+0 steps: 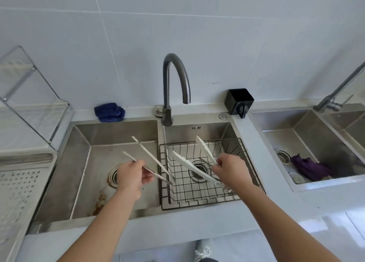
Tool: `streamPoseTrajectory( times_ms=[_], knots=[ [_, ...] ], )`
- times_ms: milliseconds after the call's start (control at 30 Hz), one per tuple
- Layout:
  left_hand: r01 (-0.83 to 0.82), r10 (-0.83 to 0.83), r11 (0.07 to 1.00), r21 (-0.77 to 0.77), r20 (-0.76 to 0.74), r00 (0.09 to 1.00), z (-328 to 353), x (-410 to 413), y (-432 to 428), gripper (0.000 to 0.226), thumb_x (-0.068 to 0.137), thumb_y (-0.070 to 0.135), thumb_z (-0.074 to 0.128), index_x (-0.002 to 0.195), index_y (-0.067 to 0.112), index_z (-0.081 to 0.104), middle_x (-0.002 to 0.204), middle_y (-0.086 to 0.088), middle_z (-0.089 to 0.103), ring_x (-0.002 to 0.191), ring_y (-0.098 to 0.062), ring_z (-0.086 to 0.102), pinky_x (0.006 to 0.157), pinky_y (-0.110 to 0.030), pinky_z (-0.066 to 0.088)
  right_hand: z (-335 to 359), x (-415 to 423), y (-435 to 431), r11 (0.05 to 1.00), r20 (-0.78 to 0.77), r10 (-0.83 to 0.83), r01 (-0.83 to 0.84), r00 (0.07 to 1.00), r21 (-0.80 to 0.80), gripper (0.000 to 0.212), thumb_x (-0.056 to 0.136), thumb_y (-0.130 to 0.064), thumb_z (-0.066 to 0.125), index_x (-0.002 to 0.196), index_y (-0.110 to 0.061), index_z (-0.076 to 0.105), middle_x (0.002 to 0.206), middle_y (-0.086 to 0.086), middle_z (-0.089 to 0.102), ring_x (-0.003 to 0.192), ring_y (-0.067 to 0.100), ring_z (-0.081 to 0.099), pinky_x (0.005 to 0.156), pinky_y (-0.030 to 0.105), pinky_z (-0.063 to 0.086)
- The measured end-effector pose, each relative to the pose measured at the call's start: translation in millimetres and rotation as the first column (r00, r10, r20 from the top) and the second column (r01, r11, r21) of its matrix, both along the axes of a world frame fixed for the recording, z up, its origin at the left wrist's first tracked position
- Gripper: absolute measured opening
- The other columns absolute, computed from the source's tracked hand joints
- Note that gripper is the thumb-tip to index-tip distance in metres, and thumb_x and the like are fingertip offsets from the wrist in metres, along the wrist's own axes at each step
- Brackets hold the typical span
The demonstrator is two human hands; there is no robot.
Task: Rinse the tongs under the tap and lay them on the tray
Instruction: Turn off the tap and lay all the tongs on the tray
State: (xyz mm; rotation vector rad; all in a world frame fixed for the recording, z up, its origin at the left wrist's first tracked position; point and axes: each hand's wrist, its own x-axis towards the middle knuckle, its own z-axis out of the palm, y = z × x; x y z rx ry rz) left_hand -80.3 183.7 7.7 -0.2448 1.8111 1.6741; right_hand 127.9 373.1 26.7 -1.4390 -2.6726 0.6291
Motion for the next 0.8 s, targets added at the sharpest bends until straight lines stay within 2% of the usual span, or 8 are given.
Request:
streamPoseTrajectory(
  times_ms=[133, 300, 400, 467, 533, 600, 700, 800],
  knots=[
    [-0.073, 0.073, 0.997, 0.009, -0.007, 0.997, 4.9, -14.8, -32.3, 0.009, 0.091, 0.001, 0.058, 0.094, -0.005, 0.064, 0.065, -0.02, 0.066, 0.044, -0.026, 0.062, 0.035, -0.025, 0.05, 10.4, -24.8, -24.3, 0.997, -0.001, 0.078, -0.078, 0.997, 0.027, 0.018, 0.086, -0.026, 0.064, 0.07, -0.021, 0.055, 0.062, -0.004, 0.06, 0.054, 0.014, 0.057, 0.044, 0.026, 0.037],
    [-0.157, 0.157, 0.987, 0.031, -0.002, 0.988, 12.1, -21.8, -66.3, 0.011, 0.09, 0.003, 0.059, 0.092, -0.005, 0.066, 0.065, -0.018, 0.068, 0.044, -0.025, 0.065, 0.036, -0.025, 0.052, 18.4, -63.6, -44.8, 0.981, -0.03, 0.193, -0.193, 0.981, -0.016, 0.013, 0.086, -0.024, 0.061, 0.078, -0.014, 0.062, 0.067, 0.003, 0.069, 0.06, 0.023, 0.069, 0.057, 0.037, 0.06],
    [-0.244, 0.244, 0.97, 0.022, -0.016, 0.97, 14.9, -25.8, -85.5, 0.011, 0.093, 0.003, 0.057, 0.084, -0.002, 0.061, 0.052, -0.012, 0.068, 0.04, -0.022, 0.065, 0.038, -0.026, 0.055, 17.3, -90.0, -51.3, 0.955, -0.045, 0.297, -0.297, 0.954, -0.006, 0.015, 0.087, -0.026, 0.063, 0.074, -0.018, 0.06, 0.062, 0.001, 0.064, 0.052, 0.018, 0.062, 0.048, 0.029, 0.05],
    [-0.304, 0.304, 0.953, 0.012, -0.034, 0.952, 17.4, -29.0, -99.3, 0.011, 0.093, 0.003, 0.056, 0.085, -0.003, 0.062, 0.053, -0.012, 0.067, 0.042, -0.023, 0.065, 0.043, -0.03, 0.058, 16.7, -108.4, -56.2, 0.933, -0.062, 0.36, -0.36, 0.931, 0.013, 0.016, 0.085, -0.027, 0.065, 0.075, -0.016, 0.061, 0.061, -0.001, 0.061, 0.053, 0.016, 0.056, 0.045, 0.026, 0.038],
    [-0.361, 0.362, 0.932, 0.01, -0.043, 0.931, 18.7, -31.6, -115.8, 0.011, 0.092, 0.003, 0.058, 0.089, -0.006, 0.064, 0.055, -0.013, 0.068, 0.043, -0.024, 0.065, 0.044, -0.032, 0.059, 16.2, -126.4, -64.0, 0.911, -0.083, 0.411, -0.412, 0.908, 0.013, 0.016, 0.084, -0.026, 0.066, 0.076, -0.013, 0.061, 0.062, 0.0, 0.062, 0.053, 0.015, 0.054, 0.045, 0.026, 0.033],
    [-0.41, 0.41, 0.912, 0.023, -0.054, 0.91, 20.2, -33.8, -133.7, 0.011, 0.091, 0.003, 0.059, 0.087, -0.005, 0.066, 0.053, -0.012, 0.068, 0.042, -0.023, 0.065, 0.043, -0.031, 0.058, 15.9, -143.1, -74.4, 0.893, -0.118, 0.447, -0.451, 0.887, -0.004, 0.016, 0.083, -0.025, 0.065, 0.074, -0.013, 0.062, 0.061, 0.002, 0.064, 0.048, 0.011, 0.052, 0.044, 0.024, 0.035],
    [-0.489, 0.49, 0.872, 0.039, -0.067, 0.869, 22.3, -37.5, -165.6, 0.011, 0.09, 0.003, 0.06, 0.083, -0.004, 0.064, 0.048, -0.009, 0.065, 0.039, -0.021, 0.062, 0.041, -0.029, 0.055, 15.5, -165.7, -96.0, 0.861, -0.122, 0.504, -0.508, 0.855, -0.006, 0.017, 0.082, -0.027, 0.065, 0.074, -0.012, 0.063, 0.063, 0.007, 0.067, 0.052, 0.02, 0.057, 0.05, 0.028, 0.042],
    [-0.554, 0.555, 0.832, 0.036, -0.08, 0.828, 22.8, -45.2, -204.6, 0.012, 0.09, 0.004, 0.062, 0.081, -0.003, 0.065, 0.048, -0.009, 0.064, 0.04, -0.022, 0.061, 0.041, -0.028, 0.054, 16.8, -187.3, -123.5, 0.834, -0.116, 0.548, -0.552, 0.829, -0.009, 0.018, 0.084, -0.028, 0.065, 0.074, -0.013, 0.062, 0.065, 0.008, 0.067, 0.054, 0.02, 0.055, 0.051, 0.029, 0.041]
  ],
)
